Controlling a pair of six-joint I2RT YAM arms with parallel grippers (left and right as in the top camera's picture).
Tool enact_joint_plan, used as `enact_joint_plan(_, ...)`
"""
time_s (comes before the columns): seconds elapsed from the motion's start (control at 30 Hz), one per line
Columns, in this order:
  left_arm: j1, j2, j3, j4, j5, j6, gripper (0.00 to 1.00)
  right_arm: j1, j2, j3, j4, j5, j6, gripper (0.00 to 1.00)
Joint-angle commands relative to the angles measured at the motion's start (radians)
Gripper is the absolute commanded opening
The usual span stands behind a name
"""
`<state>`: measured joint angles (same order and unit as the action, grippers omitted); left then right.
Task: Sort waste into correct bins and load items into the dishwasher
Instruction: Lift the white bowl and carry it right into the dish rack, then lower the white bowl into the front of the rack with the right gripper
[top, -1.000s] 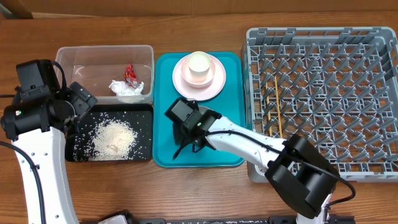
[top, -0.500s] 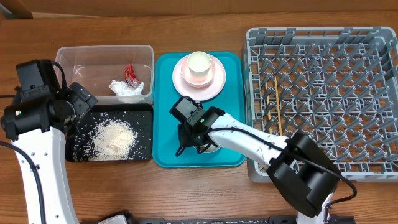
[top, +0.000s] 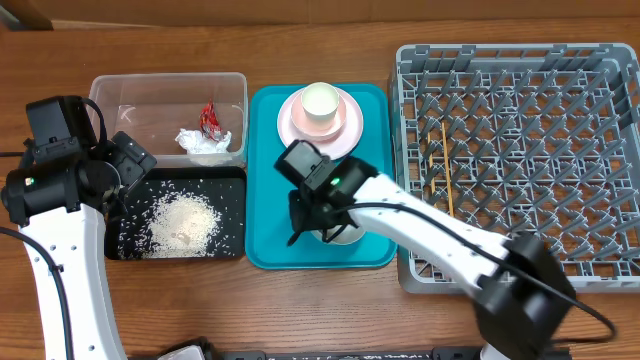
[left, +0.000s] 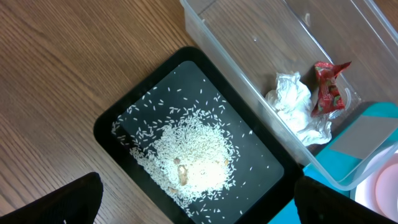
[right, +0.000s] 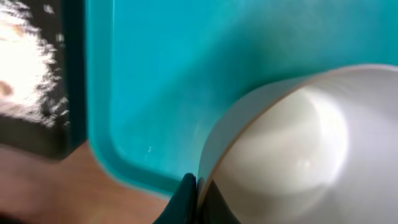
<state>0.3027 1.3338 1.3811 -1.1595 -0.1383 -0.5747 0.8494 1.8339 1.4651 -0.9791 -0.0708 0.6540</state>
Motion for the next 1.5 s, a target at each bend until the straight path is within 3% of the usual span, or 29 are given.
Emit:
enact_joint_plan(0.0,0.003,0.007,0.015,0.000,0.004,-0.012,1.00,-0.051,-0.139,0.061,-0.040,-0.028,-0.019,0.04)
enact_joint_plan(0.33,0.003,0.007,0.015,0.000,0.004,-0.012,1.00,-0.369,-0.365,0.061,-0.121,-0.419,-0.276,0.04)
enact_joint_plan(0.6,0.003,0.007,0.015,0.000,0.004,-0.012,1.00,-0.642,-0.398,0.054,-0.228,-0.819,-0.484,0.04)
enact_joint_plan(0.8,0.003,0.007,0.015,0.000,0.004,-0.012,1.00,-0.785,-0.399,-0.002,-0.282,-0.997,-0.607,0.04)
enact_joint_plan(1.2,0.003,0.007,0.015,0.000,0.004,-0.012,1.00,-1.048,-0.398,-0.280,-0.428,-1.292,-0.980,0.04)
enact_joint_plan(1.47,0.003,0.007,0.015,0.000,0.004,-0.012,1.00,-1.079,-0.397,-0.494,-0.357,-1.390,-1.078,0.04)
